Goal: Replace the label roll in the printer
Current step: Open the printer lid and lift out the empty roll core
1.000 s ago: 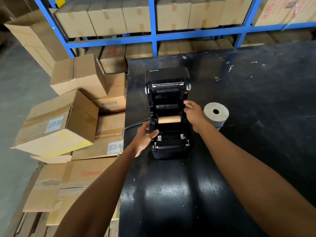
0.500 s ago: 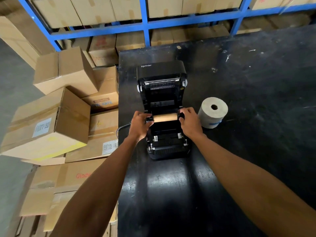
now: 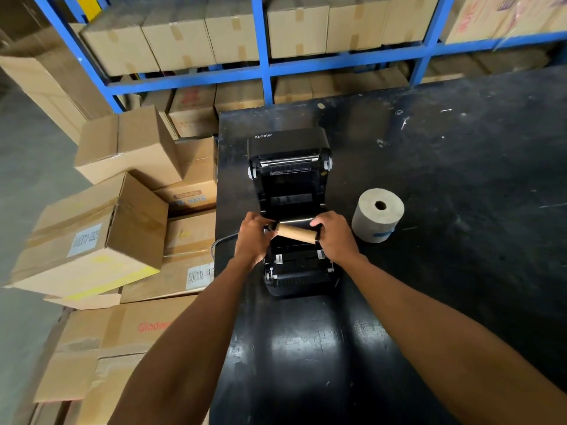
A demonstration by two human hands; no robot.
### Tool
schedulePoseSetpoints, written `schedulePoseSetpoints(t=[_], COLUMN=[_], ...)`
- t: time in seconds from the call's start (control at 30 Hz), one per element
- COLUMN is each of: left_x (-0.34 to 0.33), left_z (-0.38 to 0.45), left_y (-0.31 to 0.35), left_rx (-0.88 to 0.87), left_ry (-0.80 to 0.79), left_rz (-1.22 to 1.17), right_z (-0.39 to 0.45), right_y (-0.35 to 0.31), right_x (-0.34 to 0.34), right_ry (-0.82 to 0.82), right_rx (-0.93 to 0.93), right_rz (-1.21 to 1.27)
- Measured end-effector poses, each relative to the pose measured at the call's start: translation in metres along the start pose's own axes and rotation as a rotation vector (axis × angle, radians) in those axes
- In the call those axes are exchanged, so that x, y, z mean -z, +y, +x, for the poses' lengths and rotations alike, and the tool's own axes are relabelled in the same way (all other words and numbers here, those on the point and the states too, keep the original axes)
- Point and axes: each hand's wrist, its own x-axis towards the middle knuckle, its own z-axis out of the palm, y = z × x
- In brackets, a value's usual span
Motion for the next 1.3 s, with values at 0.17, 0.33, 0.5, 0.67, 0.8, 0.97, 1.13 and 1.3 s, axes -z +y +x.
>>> schedulePoseSetpoints(t=[0.17, 0.33, 0.5, 0.67, 0.8, 0.97, 1.13, 1.3], left_x=[-0.002, -0.004, -0.009, -0.012, -0.006, 0.000, 0.003, 0.007], left_z=[-0.001, 0.001, 0.003, 0.006, 0.004, -0.003, -0.008, -0.012], left_y=[0.002, 0.003, 0.002, 0.008, 0.015, 0.022, 0.028, 0.033], left_rx=[-0.013, 0.004, 0.031, 0.081, 0.089, 0.145, 0.186, 0.213], left_ry=[0.020, 0.044, 0.051, 0.050, 0.038, 0.087, 0.075, 0.093], left_rz=[0.025, -0.013, -0.023, -0.014, -0.044, -0.127, -0.151, -0.231], right_z=[-0.011, -0.027, -0.031, -0.029, -0.026, -0.032, -0.038, -0.043], right_y=[0.012, 0.024, 0.029, 0.022, 0.013, 0.010, 0.012, 0.010], right_x=[-0.004, -0.004, -0.002, -0.002, 0.000, 0.002, -0.001, -0.001], right_ry=[0.056, -0.037, -0.040, 0.002, 0.021, -0.061, -0.067, -0.014], right_rx=[0.056, 0.091, 0.139, 0.112, 0.066, 0.062, 0.059, 0.028], right_rz=[-0.007, 0.116, 0.045, 0.026, 0.025, 0.045, 0.054, 0.143])
